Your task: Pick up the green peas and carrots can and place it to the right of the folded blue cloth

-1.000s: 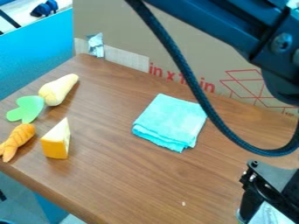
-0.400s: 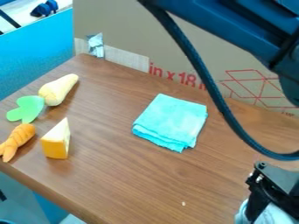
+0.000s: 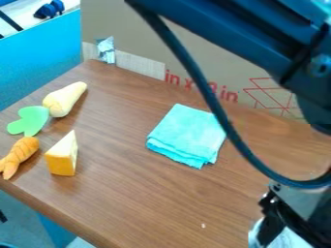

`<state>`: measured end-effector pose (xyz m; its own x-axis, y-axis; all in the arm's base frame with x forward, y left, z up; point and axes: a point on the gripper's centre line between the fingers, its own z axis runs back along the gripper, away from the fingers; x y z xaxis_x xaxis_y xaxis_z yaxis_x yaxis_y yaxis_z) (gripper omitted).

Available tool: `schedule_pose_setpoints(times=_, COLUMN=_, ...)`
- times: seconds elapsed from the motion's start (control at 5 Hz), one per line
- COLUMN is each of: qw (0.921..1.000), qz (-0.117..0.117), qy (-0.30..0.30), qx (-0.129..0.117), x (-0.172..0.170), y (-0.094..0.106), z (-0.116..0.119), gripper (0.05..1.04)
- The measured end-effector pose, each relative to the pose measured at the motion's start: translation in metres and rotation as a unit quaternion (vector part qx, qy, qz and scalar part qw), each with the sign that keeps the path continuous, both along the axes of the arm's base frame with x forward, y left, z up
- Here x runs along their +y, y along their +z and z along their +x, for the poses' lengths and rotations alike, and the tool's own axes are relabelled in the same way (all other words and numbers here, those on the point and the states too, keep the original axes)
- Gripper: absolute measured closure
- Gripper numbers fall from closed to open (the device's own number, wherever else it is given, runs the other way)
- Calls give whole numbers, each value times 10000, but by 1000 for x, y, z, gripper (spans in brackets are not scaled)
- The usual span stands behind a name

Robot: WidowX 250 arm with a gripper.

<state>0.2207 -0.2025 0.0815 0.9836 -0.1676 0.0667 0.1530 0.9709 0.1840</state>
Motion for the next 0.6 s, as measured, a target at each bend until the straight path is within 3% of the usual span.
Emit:
schedule_pose_setpoints(times=0.2, qw=9998, qz=-132, qy=129, qx=-93, x=13, y=1, z=3, gripper=83)
schedule_pose_setpoints(times=0.4, qw=9987, qz=-472, qy=156, qx=-131, x=21, y=-1, z=13, gripper=83)
schedule_pose_setpoints(times=0.6, qw=9958, qz=-820, qy=220, qx=-332, x=30, y=-3, z=24, gripper=83)
